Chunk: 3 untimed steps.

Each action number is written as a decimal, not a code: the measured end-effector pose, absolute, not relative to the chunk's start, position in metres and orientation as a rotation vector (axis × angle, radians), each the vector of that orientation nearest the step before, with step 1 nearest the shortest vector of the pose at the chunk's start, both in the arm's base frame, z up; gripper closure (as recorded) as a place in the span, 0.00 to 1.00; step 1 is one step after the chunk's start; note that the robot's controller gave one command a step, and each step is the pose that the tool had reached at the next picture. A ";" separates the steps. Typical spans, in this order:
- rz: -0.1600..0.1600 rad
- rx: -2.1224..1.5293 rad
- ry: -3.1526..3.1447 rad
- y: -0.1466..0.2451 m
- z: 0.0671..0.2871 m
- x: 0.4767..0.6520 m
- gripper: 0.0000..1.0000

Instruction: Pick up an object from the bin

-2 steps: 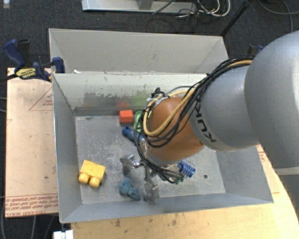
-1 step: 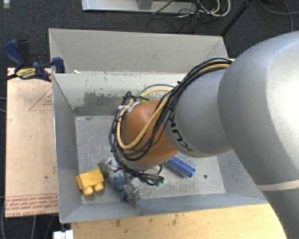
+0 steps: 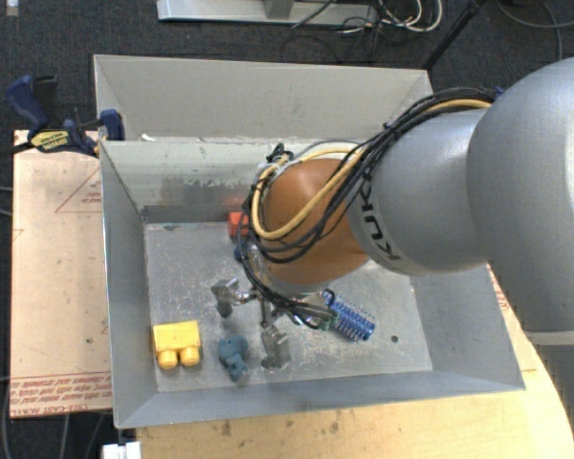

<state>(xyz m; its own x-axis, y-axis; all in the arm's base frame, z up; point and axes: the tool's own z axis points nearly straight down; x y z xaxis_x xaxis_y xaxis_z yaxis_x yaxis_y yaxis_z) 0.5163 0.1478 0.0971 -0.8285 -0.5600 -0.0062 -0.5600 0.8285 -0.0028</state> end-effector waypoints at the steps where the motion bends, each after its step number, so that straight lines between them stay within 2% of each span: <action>1: -0.008 -1.378 2.829 0.170 0.070 0.503 0.00; 2: 0.001 -1.379 2.822 0.173 0.070 0.503 1.00; 3: -0.001 -1.381 2.810 0.166 0.166 0.514 1.00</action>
Offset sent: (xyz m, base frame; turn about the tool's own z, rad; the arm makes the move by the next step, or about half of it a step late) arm -0.0138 0.0254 -0.0271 -0.3187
